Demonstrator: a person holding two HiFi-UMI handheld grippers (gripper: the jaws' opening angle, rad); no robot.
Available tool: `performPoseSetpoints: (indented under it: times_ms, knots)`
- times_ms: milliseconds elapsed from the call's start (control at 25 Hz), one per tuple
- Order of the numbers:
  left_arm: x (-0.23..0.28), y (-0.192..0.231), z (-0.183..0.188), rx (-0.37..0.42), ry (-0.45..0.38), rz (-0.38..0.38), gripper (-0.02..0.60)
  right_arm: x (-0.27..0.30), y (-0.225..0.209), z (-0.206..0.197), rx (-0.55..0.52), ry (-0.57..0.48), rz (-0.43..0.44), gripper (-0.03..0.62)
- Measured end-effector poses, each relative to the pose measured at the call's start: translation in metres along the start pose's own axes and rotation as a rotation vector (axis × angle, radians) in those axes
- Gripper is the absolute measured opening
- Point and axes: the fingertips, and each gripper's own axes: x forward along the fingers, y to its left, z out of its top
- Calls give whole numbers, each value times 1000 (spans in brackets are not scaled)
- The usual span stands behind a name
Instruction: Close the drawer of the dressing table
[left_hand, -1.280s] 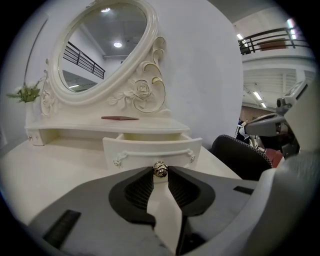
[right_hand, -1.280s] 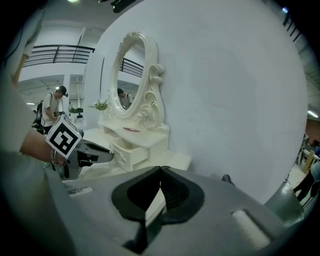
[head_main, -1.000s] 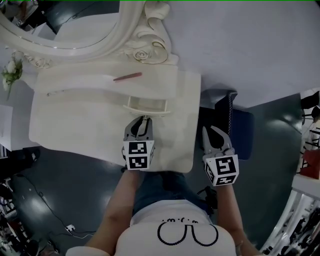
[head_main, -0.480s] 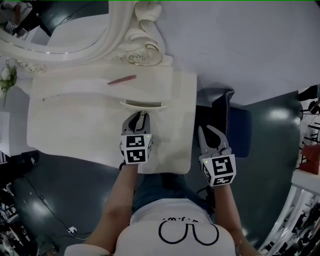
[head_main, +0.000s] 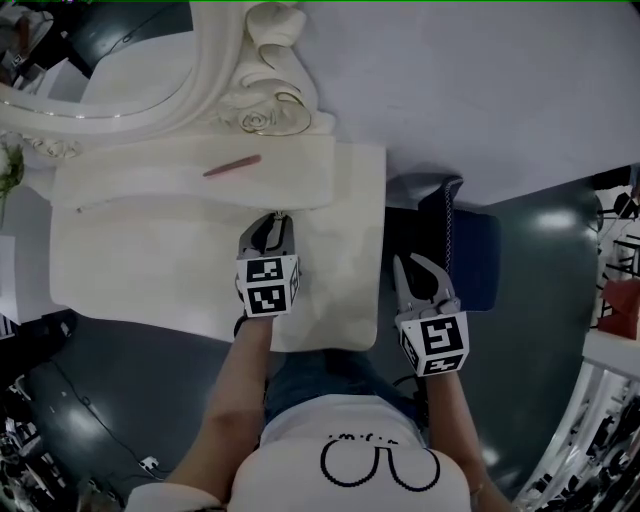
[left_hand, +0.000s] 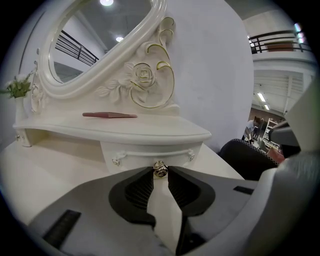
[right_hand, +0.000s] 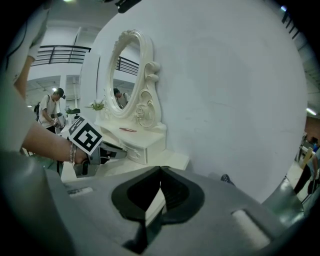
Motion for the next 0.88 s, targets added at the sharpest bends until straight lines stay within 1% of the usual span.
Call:
performPoseSetpoints:
  times_ms: [400,560,600,680,760,800,880]
  knots:
    - [9,2,6,8,-2,7,89,0,-3,0,0,2,-6,0]
    - [8,2,5,-7,-1,-13,94,0,1,4,-7,-7,1,0]
    - [6,2,6,-10,-3,-16,102,-1,2,5,-10,-9,3,0]
    - [1,1,8,-12,-10,-21,159,-2,4,8,-13,-14,4,0]
    - [-5,-1,9,-10,-16,-28,203,-2,6,10,-10,-21,6,0]
    - [-9,-2,9,-7,-21,-31,213,-1,7,12,-7,-27,7,0]
    - [-19,-2,11,-3,-38,-28,215,0,9,19,-2,-45,11,1]
